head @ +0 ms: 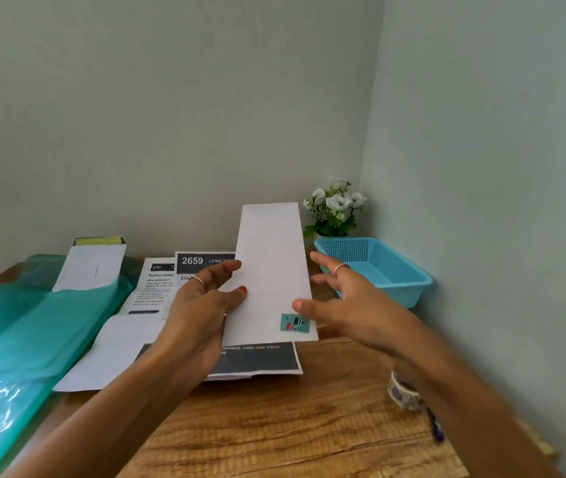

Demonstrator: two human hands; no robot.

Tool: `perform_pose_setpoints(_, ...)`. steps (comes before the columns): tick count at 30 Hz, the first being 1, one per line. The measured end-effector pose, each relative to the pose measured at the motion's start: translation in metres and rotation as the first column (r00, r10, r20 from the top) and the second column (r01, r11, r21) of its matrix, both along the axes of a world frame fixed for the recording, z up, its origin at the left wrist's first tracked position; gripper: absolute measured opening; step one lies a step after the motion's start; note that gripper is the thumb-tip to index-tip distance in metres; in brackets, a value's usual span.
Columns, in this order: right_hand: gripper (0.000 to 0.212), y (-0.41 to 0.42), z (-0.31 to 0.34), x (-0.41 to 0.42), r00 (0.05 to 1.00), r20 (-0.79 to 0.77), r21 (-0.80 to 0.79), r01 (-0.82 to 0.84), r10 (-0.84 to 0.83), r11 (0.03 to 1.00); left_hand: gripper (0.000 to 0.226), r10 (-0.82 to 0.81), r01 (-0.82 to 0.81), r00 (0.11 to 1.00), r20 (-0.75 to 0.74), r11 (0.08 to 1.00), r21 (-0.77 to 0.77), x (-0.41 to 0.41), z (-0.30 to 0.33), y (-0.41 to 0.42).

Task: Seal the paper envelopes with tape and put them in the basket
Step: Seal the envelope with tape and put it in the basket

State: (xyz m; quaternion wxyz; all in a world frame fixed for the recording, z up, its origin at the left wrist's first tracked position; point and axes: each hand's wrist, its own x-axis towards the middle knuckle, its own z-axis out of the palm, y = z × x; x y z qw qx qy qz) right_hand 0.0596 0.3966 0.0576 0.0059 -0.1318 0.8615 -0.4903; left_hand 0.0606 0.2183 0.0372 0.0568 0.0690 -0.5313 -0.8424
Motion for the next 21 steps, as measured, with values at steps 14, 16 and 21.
perform_pose_setpoints(14, 0.032, 0.098, -0.017, -0.015, 0.945, 0.293, -0.736, 0.321, -0.147, 0.595, 0.036, -0.336, 0.336, 0.942, 0.012, 0.938, -0.083, -0.042, 0.011, 0.105)
perform_pose_setpoints(16, 0.028, 0.109, -0.018, -0.024, 0.932, 0.319, -0.744, 0.358, -0.172, 0.565, 0.034, -0.357, 0.359, 0.933, 0.038, 0.929, -0.086, -0.047, 0.007, 0.118)
perform_pose_setpoints(21, 0.024, 0.123, -0.019, -0.051, 0.901, 0.393, -0.746, 0.43, -0.186, 0.509, 0.029, -0.381, 0.385, 0.92, 0.087, 0.923, -0.027, -0.057, 0.0, 0.135)
